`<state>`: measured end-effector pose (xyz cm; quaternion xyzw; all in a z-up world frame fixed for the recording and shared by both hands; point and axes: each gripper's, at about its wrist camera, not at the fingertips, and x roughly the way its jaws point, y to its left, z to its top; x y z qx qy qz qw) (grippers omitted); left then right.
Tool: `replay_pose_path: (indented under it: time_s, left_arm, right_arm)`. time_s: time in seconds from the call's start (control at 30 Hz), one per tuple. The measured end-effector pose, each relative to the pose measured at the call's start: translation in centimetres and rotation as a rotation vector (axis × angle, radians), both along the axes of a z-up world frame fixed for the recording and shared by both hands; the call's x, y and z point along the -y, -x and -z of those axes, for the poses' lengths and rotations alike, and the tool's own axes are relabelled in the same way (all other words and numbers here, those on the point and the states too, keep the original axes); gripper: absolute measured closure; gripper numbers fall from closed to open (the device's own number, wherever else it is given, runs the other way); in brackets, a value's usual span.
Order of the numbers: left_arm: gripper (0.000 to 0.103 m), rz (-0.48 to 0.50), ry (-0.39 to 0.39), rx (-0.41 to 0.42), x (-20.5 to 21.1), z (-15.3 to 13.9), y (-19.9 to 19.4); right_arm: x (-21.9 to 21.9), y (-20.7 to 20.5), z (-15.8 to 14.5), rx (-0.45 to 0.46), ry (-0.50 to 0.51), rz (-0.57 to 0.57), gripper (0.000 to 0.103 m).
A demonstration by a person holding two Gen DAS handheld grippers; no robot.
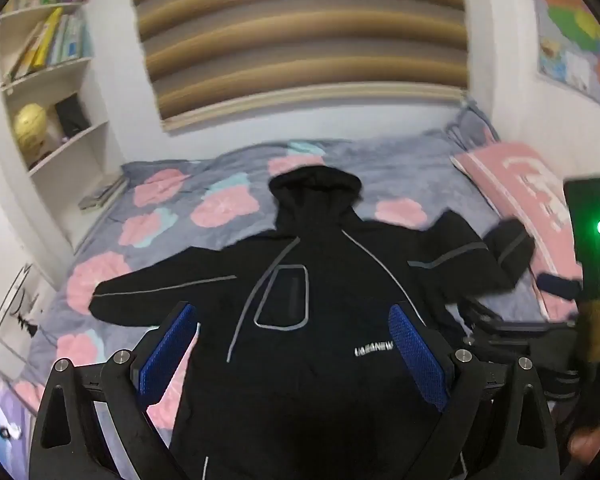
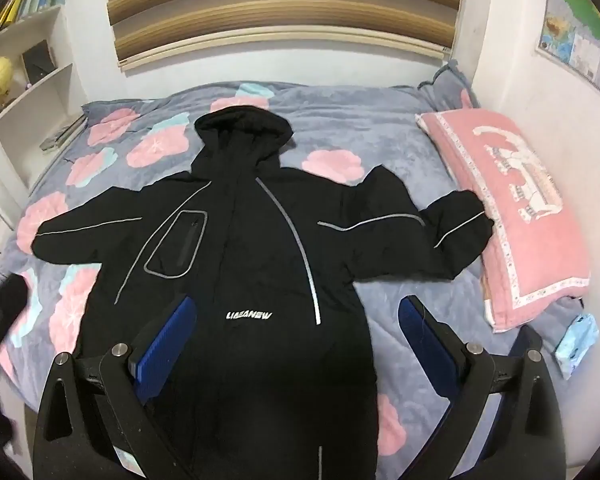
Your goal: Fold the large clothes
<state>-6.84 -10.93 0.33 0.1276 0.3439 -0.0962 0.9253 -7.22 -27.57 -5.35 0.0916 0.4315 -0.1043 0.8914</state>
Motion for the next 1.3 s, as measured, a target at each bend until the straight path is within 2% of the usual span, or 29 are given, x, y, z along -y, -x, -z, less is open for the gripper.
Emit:
replay_pose_path:
  time_s: [0.13, 0.43, 0.57, 0.7, 0.9, 1.07, 1.2, 1.3]
  left_arm:
    - [0.006, -0.003, 0.005, -0.015, -0.6, -0.6, -0.2]
    - [0.006, -0.009, 0.016, -0.050, -1.5, 1.4, 0.3]
    - [0.007, -0.019, 0.015, -0.051, -1.8, 1.8, 0.5]
    - [0.007, -0.026, -0.005, -0.032, -1.5, 2.1, 1.0]
    - [0.007, -0.029, 0.005, -0.054, -1.4, 2.4, 0.7]
    - [0.007, -0.027, 0.033, -0.073, -1.7, 2.5, 0.4]
    - [0.007, -0.013, 0.096, -0.085, -2.0, 2.1, 0.1]
    - [0.007, -0.009, 0.092, -0.078, -1.9, 2.1, -0.1]
  right_arm:
    - [0.1, 0.2, 0.5, -0.013, -0.015, -0.006, 0.001]
    - [0.1, 0.3, 1.0, -0.035, -0.031, -0.025, 0.001]
    - [0.2, 0.6, 1.1, -0.018, -0.124, -0.043, 0.001]
    - [-0.1, 0.6, 1.1, -0.018, -0.096, -0.043, 0.001]
    - [0.0, 0.5, 1.3, -0.028, -0.095, -0.041, 0.001]
    - [0.3, 0.3, 1.6, -0.035, -0.098, -0.032, 0.001]
    - [0.4, 0.1, 1.8, -0.041, -0.109, -0.031, 0.001]
    - [0.4, -0.2, 2.1, -0.054, -0.120, -0.030, 0.001]
